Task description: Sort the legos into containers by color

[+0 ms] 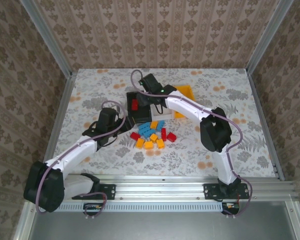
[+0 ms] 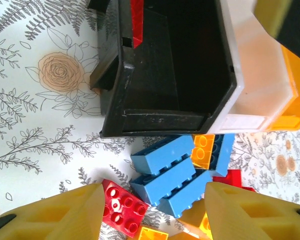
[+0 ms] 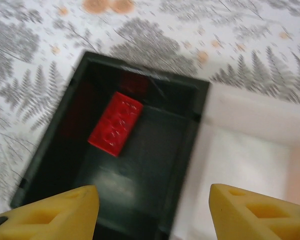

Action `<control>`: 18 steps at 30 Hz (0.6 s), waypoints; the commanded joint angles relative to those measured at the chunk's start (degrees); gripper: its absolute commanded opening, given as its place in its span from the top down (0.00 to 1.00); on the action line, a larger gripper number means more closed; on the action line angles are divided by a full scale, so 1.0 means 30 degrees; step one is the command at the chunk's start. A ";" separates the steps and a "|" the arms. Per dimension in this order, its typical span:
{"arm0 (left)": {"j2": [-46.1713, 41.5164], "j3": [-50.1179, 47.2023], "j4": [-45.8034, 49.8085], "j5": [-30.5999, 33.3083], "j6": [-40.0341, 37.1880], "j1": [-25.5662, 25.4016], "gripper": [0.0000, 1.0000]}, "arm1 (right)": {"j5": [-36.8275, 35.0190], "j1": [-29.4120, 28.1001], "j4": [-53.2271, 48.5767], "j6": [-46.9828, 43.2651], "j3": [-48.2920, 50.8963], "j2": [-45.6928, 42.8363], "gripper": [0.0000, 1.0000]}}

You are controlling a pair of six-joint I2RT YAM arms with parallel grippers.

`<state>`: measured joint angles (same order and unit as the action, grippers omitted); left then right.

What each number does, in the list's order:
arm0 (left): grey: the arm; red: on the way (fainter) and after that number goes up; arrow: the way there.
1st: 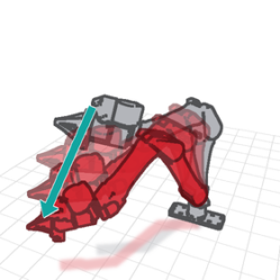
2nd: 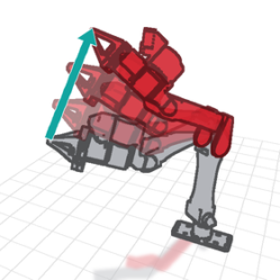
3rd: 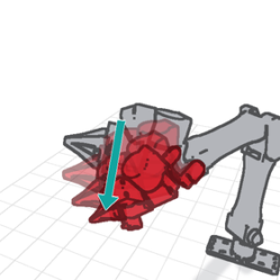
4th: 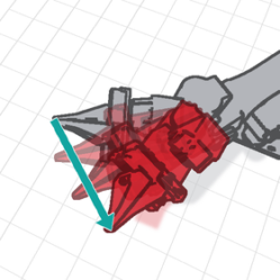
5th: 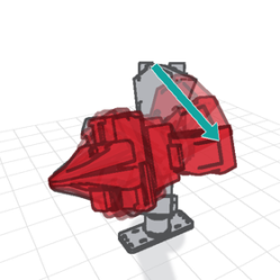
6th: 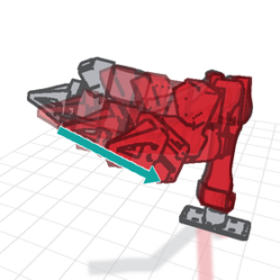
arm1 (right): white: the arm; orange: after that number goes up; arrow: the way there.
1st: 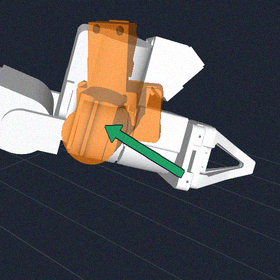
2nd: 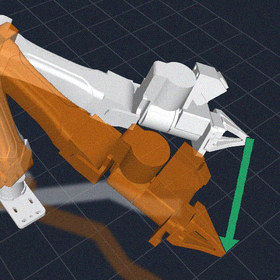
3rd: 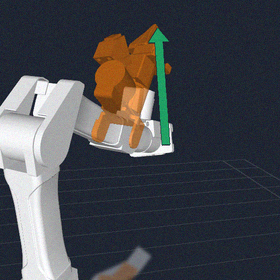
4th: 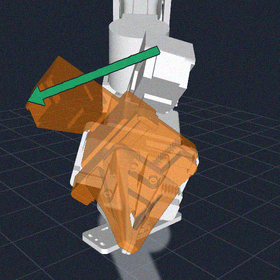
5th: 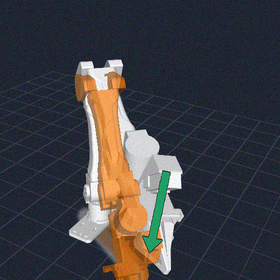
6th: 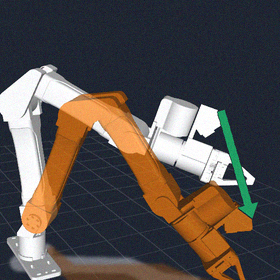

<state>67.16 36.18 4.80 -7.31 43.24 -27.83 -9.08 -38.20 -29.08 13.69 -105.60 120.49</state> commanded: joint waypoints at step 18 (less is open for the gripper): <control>0.7734 0.2429 -0.1348 -0.0590 -0.2327 0.1075 0.81 | -0.1143 0.0544 -0.0414 0.1924 1.3380 -0.9562 0.45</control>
<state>88.20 41.23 2.55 -9.19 38.28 -25.69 -12.08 -36.62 -28.69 17.54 -69.17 94.61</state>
